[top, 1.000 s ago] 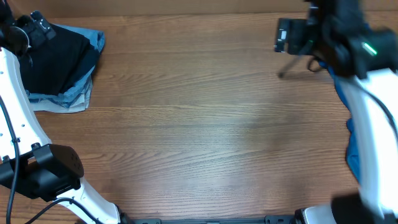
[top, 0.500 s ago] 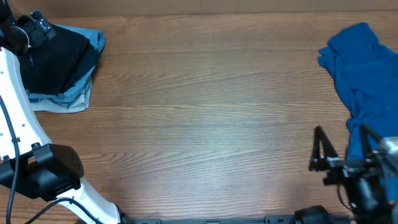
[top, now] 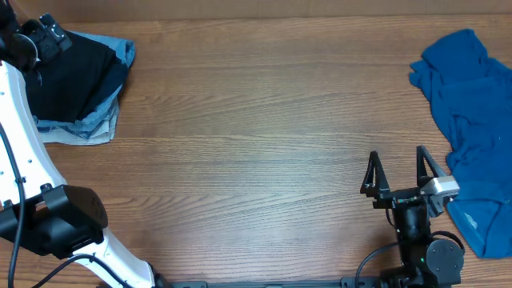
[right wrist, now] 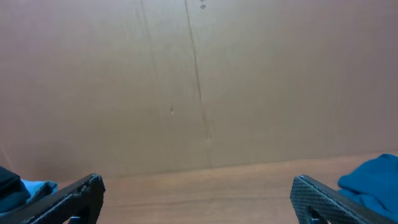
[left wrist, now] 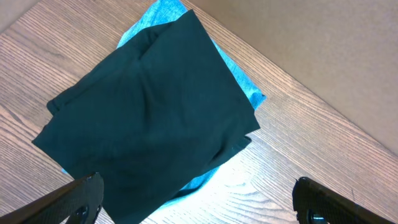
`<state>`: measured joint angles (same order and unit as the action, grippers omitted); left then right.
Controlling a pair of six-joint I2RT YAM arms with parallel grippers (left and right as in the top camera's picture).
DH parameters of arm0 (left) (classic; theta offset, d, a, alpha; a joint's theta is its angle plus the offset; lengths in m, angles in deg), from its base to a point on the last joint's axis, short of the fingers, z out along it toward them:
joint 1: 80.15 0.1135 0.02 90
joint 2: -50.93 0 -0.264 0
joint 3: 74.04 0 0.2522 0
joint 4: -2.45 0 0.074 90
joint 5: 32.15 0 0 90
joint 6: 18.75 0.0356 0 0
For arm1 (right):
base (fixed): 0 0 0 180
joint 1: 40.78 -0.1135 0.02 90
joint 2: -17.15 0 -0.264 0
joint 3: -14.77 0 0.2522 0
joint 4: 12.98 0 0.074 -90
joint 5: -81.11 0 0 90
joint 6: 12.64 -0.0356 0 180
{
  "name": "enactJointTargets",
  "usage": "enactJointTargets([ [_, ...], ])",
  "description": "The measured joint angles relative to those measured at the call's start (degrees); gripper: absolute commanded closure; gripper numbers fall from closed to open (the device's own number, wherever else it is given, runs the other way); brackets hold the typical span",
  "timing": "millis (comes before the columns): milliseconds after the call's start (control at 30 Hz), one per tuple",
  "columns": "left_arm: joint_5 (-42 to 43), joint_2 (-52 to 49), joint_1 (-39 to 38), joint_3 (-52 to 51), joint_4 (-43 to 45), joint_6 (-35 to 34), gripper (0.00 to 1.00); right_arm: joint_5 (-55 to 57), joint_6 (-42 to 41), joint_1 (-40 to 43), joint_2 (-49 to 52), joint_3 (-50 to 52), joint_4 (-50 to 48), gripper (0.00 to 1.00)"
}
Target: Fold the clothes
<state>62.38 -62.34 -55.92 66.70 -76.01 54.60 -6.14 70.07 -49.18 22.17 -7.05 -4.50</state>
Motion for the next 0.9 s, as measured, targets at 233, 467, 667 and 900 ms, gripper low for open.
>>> enactJointTargets([
  [233, 0.0, 0.0, 0.0, 0.0, 0.02, 0.0, 0.0, -1.29, -0.04, 1.66, -3.69, 5.09, -0.22, 0.0],
  [467, 0.0, 0.0, 0.0, 0.0, 0.04, -0.02, 0.0, -2.4, -0.13, 2.4, -4.26, 6.99, 1.03, 0.0],
  [667, 0.0, 0.0, 0.0, 0.0, 0.02, 0.0, 0.0, -2.43, -0.13, 4.57, -4.28, 6.99, 9.86, 0.0],
  [900, 0.0, 0.0, 0.0, 0.0, 0.02, 0.0, 0.0, -2.49, -0.15, 4.96, -4.28, 6.99, 10.43, 0.0],
])
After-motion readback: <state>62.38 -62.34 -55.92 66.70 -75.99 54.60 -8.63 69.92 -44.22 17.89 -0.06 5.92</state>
